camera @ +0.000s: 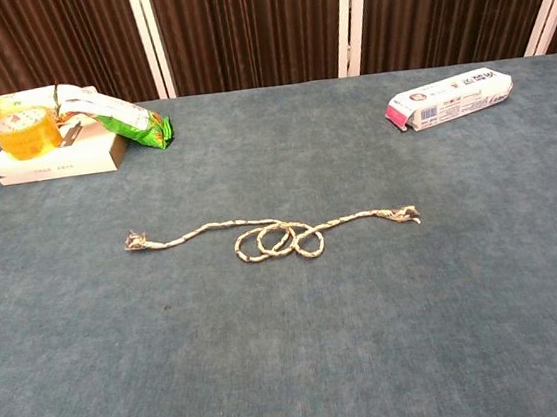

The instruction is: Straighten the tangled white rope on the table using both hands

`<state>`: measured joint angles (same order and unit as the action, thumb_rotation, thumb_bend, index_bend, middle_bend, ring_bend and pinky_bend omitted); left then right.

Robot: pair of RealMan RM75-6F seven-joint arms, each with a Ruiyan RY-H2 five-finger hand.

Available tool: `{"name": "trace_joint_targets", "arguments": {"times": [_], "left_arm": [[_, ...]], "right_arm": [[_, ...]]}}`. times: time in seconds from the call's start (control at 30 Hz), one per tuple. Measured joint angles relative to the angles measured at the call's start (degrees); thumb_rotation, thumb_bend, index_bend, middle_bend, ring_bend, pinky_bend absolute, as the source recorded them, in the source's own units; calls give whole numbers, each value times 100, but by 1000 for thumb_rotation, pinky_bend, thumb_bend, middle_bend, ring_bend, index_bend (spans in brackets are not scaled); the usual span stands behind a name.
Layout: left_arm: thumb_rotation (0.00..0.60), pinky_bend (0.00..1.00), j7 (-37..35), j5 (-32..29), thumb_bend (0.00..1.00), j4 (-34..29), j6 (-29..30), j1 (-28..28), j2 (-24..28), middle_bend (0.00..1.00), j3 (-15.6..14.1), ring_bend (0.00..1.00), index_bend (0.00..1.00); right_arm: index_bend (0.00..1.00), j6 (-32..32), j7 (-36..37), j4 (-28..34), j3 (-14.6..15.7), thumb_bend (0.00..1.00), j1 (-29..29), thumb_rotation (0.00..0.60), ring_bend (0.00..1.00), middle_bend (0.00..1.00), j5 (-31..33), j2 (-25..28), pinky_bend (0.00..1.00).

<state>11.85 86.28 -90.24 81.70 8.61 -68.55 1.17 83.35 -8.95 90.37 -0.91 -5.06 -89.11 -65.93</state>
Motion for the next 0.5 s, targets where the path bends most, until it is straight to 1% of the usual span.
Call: {"name": "trace_joint_targets", "arguments": {"times": [0.17, 0.27, 0.43, 0.5], "left_arm": [[600, 0, 0, 88, 440, 42, -51, 36, -55, 0, -42, 0, 0], [600, 0, -124, 243, 441, 121, -136, 119, -167, 0, -84, 0, 0], [600, 0, -333, 442, 445, 512, -438, 437, -631, 0, -65, 0, 14], [600, 0, -297, 478, 446, 688, -691, 655, -821, 0, -19, 0, 68]], "right_arm": [[0, -22, -3, 25, 28, 304, -5, 600, 0, 0, -36, 20, 0], [0, 31, 55, 45, 31, 304, 6, 600, 0, 0, -77, 36, 0], [0, 19, -47, 44, 73, 303, 6, 600, 0, 0, -148, -10, 0], [0, -23, -121, 45, 96, 304, -4, 600, 0, 0, -165, -41, 0]]}}
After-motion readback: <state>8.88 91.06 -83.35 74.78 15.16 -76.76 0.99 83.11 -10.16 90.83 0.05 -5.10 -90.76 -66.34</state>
